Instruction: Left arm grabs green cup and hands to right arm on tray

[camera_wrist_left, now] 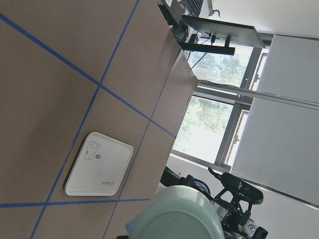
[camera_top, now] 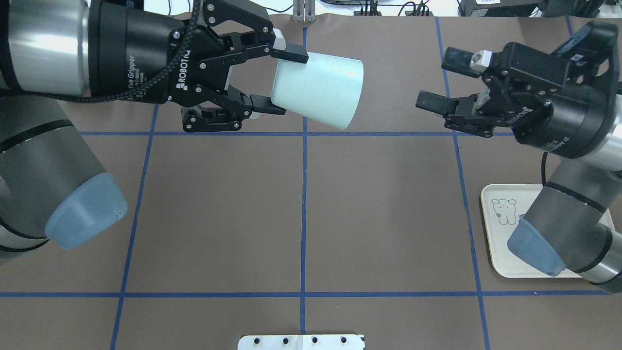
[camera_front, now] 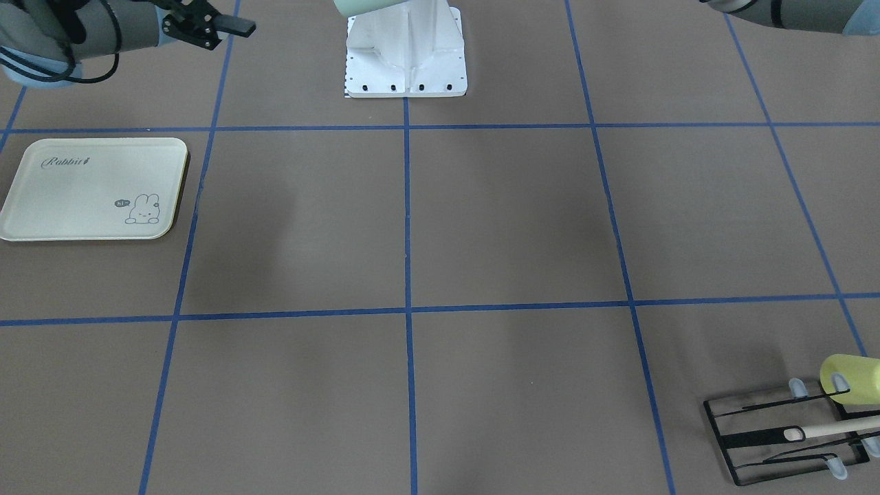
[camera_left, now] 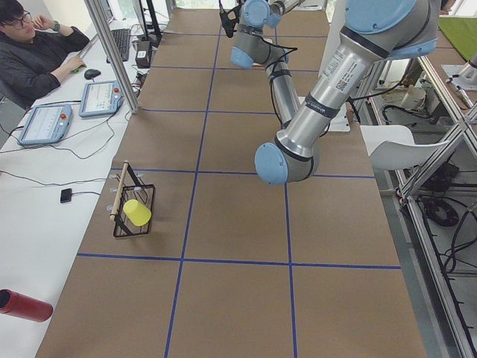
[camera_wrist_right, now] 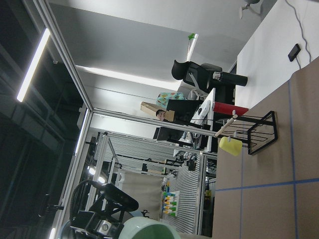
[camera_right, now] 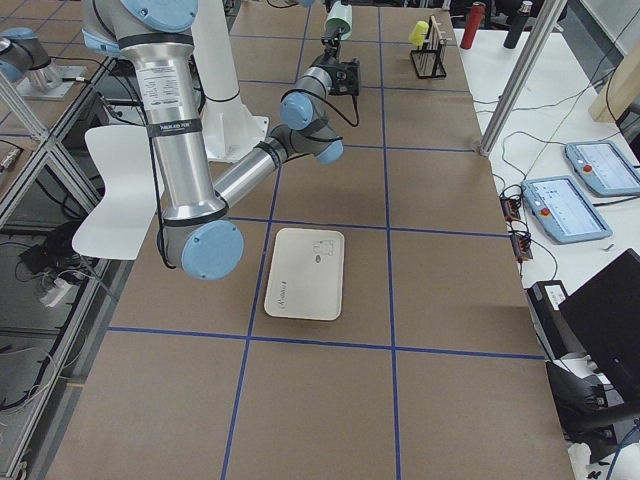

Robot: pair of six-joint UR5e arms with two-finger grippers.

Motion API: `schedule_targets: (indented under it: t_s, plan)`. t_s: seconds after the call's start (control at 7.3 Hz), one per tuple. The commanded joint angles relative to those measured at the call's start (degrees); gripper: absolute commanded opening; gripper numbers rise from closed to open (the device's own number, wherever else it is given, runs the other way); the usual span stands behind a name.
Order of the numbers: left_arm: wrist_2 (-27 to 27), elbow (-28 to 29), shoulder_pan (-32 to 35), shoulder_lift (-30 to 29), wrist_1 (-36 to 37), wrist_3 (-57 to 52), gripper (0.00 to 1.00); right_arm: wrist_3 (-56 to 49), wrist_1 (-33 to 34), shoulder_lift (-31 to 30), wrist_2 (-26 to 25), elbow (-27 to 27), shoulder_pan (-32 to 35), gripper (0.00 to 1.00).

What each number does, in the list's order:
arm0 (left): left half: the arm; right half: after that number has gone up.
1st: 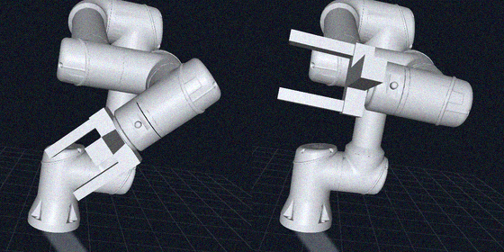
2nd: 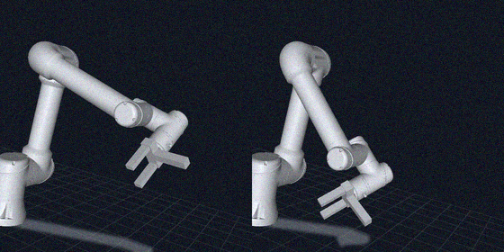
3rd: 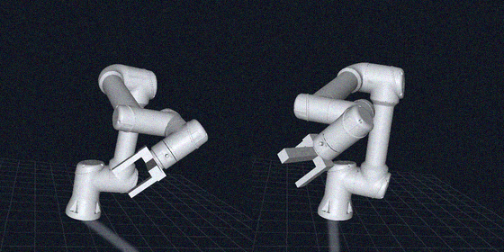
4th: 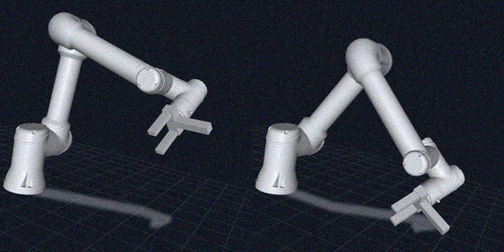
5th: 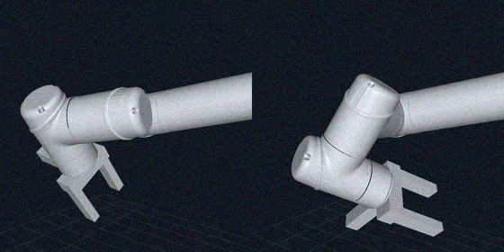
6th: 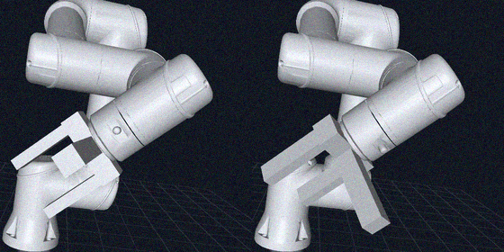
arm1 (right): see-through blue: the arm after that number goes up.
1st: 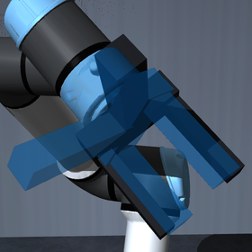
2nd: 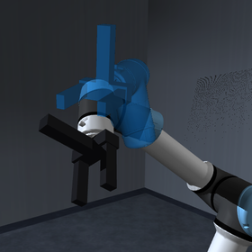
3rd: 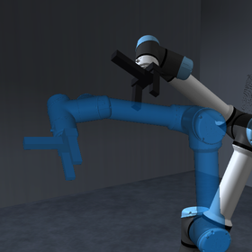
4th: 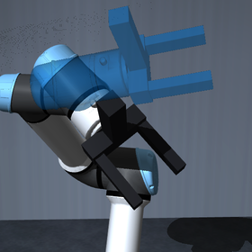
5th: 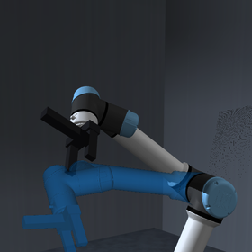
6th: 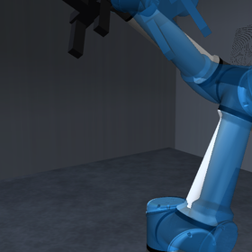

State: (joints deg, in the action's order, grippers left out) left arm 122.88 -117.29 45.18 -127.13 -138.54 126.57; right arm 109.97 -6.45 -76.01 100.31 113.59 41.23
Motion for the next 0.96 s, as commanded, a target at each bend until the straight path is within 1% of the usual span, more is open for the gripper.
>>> schedule_targets:
  t_s: [0.0,0.68,0.82]
  plan:
    - [-0.01,0.31,-0.27,-0.05,0.03,-0.09,0.12,-0.19,0.56,3.75,-3.53,-0.03,-4.04,0.99]
    - [0.17,0.05,-0.53,0.04,0.03,-0.18,0.12,-0.28,0.12,6.13,-8.28,0.05,-8.18,0.98]
    - [0.26,-0.22,-1.40,0.04,-0.06,-0.18,0.12,-0.54,-0.14,6.31,-8.90,-0.03,-8.80,0.98]
